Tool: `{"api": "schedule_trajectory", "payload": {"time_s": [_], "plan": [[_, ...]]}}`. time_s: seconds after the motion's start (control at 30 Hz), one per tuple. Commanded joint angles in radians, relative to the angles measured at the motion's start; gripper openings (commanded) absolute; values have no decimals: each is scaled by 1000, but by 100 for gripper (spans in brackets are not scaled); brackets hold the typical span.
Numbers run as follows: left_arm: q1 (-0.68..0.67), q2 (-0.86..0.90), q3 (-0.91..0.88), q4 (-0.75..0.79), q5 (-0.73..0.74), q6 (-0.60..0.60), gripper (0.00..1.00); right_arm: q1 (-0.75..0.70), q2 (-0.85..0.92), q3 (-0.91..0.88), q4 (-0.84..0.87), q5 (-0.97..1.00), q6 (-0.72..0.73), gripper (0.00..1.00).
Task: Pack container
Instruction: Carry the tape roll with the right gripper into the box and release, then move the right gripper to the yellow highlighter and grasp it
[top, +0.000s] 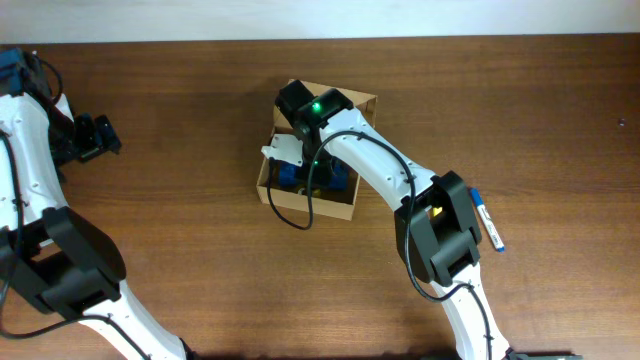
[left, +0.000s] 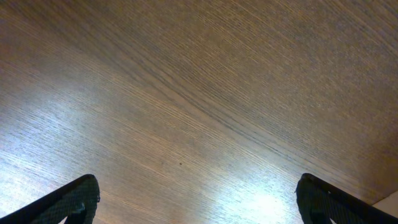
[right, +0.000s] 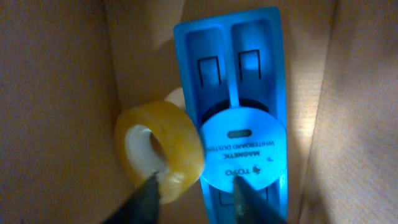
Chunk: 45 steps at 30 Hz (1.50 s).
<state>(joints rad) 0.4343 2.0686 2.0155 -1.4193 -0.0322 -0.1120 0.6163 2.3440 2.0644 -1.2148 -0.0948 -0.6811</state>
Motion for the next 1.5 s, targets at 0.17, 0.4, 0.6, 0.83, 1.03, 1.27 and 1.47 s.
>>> {"api": "schedule_trajectory", "payload": {"time_s": [0.17,0.4,0.6,0.83,1.03,1.27,1.47], "plan": [[7,-8,-7,2,11,16,100,6,-29,52,-27,85,74,52],[7,-8,-7,3,11,16,100,5,-222,151,-87,256,220,63],[7,-8,-7,3,11,16,100,-19,-420,151,-97,381,344,64],[7,-8,-7,2,11,16,100,-169,-577,151,-339,379,595,57],[7,-8,-7,3,11,16,100,-327,-608,122,-476,256,665,53],[7,-8,-7,3,11,16,100,-438,-610,-111,-355,164,671,57],[7,-8,-7,2,11,16,100,-508,-610,-451,-127,34,671,57]]}}
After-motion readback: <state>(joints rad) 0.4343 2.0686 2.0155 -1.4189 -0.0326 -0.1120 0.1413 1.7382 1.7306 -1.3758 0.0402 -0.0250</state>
